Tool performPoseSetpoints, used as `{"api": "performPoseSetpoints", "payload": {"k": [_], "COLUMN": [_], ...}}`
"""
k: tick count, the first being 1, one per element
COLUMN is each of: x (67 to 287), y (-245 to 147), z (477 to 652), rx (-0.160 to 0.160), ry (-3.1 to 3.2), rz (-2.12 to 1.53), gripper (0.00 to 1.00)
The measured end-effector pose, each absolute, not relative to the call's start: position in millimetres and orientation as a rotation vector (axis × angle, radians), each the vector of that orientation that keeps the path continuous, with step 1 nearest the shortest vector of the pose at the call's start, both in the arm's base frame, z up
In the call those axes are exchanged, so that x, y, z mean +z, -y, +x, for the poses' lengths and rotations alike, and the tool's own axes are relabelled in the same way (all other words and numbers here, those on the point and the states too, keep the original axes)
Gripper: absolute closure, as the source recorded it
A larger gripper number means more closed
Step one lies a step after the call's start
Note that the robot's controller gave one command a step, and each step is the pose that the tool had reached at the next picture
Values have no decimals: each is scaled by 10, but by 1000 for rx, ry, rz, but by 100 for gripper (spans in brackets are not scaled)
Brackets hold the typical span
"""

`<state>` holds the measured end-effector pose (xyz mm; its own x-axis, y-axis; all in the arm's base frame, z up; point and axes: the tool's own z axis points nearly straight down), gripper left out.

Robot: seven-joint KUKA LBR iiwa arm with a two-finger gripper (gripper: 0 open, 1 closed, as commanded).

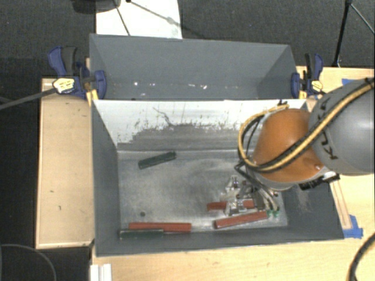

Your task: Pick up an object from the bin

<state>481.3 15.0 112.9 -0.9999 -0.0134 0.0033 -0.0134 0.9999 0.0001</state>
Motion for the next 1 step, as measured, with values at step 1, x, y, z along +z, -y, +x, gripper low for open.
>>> {"api": "performPoseSetpoints", "payload": {"k": [1], "x": [1337], "y": [-150], "z": [4809], "rx": [0], "ry": [3138], "rz": [18], "gripper": [100]}}
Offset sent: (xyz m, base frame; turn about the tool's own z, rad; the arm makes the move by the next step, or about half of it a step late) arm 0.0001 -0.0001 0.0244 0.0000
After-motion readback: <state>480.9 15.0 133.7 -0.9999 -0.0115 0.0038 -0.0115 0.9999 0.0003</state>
